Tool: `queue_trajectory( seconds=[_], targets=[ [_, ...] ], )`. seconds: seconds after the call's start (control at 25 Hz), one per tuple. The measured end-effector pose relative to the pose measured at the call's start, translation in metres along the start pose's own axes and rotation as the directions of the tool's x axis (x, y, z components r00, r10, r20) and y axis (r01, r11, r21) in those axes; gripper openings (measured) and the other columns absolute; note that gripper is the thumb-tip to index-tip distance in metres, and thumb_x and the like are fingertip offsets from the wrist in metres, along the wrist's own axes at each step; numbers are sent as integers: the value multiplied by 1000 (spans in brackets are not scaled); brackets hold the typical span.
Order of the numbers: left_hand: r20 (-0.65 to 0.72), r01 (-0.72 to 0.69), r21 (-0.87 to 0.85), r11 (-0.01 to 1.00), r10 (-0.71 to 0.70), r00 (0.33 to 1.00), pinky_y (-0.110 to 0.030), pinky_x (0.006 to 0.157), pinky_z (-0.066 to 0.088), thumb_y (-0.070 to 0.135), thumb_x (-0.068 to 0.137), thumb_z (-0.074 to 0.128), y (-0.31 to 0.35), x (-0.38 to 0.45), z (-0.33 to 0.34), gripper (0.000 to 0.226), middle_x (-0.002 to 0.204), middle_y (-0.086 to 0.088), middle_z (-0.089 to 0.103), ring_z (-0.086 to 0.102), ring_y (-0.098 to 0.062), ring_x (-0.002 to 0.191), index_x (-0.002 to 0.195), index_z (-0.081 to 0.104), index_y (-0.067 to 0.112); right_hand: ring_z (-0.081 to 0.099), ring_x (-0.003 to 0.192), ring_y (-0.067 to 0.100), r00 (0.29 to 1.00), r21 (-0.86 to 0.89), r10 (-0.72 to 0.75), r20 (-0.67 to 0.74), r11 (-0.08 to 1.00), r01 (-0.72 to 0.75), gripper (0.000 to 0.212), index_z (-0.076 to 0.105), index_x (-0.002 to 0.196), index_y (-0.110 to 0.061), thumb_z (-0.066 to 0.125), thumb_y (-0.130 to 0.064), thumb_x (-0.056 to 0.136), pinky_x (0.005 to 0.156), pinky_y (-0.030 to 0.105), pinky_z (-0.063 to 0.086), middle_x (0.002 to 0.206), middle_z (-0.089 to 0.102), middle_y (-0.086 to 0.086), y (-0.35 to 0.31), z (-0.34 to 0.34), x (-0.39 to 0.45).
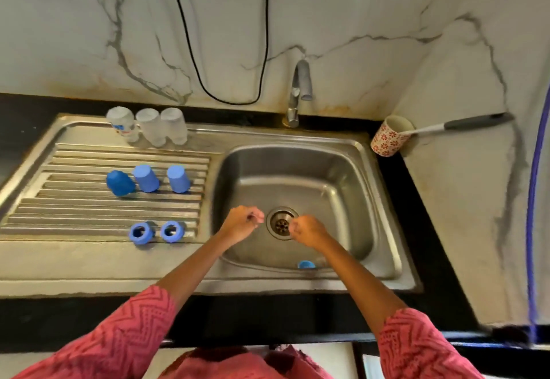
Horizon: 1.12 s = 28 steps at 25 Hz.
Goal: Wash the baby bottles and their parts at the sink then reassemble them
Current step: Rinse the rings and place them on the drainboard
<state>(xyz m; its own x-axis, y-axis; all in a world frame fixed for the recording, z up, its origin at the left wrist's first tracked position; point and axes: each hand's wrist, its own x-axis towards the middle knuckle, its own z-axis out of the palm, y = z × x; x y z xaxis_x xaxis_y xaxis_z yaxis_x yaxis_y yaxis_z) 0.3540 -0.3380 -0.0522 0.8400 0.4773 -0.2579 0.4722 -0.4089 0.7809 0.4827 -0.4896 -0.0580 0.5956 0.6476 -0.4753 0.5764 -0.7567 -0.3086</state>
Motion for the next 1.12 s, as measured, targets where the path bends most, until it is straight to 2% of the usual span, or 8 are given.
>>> queue_trajectory(
  seconds=[0.12,0.28,0.56,0.68,0.8,0.92,1.0,1.12],
  targets=[
    [60,72,20,997,-73,996,-15,68,46,-2,89,51,8,9,26,22,101,-14,71,66,-21,88,101,69,2,62,88,20,963,-80,46,264,996,-26,21,69,103,-11,63,-12,83,82,30,51,105,68,9,51,6,19],
    [45,162,-3,987,-162,986,-27,75,48,0,89,54,18,20,49,20,103,-14,70,65,-26,97,101,69,1,60,97,22,826,-159,-34,563,976,149,42,65,113,-13,78,-14,74,87,33,51,114,62,10,71,28,47],
    [29,271,-1,963,-271,962,-38,86,51,-1,88,56,11,37,63,19,104,-15,69,65,-29,98,102,69,1,60,103,26,729,-215,-116,675,914,345,44,66,112,-10,80,-17,71,87,33,49,116,63,10,69,61,63],
    [29,273,5,962,-273,962,-32,82,51,1,87,58,20,51,60,19,104,-16,69,65,-29,98,103,69,2,61,100,25,750,-97,-147,644,958,270,31,69,108,-6,73,-13,79,88,32,49,116,66,13,72,55,73],
    [-1,246,29,969,-246,969,-28,79,49,0,86,58,37,83,44,19,104,-19,69,65,-33,98,101,69,-1,62,92,27,865,227,-163,475,972,59,18,69,102,-8,60,-6,87,76,32,54,101,66,13,74,15,97],
    [-127,197,-31,980,-199,972,-35,81,50,13,93,54,71,134,13,22,99,-24,68,63,-40,99,98,67,-4,55,62,8,981,640,-58,187,764,-77,20,64,109,-4,59,-2,90,49,16,46,76,57,2,62,-44,112],
    [-243,146,-50,988,-154,958,-31,71,44,29,96,50,106,168,-8,34,86,-21,64,63,-37,91,93,63,-2,59,53,0,997,806,-31,76,591,-43,29,59,115,10,62,1,87,50,12,51,75,57,1,46,-74,118],
    [-279,63,-169,984,-109,954,-27,59,36,42,91,55,150,211,-28,43,76,-11,55,53,-30,73,90,63,0,61,56,1,999,894,20,-29,447,17,30,58,113,14,63,3,86,56,14,54,84,60,8,20,-100,128]
  ],
)
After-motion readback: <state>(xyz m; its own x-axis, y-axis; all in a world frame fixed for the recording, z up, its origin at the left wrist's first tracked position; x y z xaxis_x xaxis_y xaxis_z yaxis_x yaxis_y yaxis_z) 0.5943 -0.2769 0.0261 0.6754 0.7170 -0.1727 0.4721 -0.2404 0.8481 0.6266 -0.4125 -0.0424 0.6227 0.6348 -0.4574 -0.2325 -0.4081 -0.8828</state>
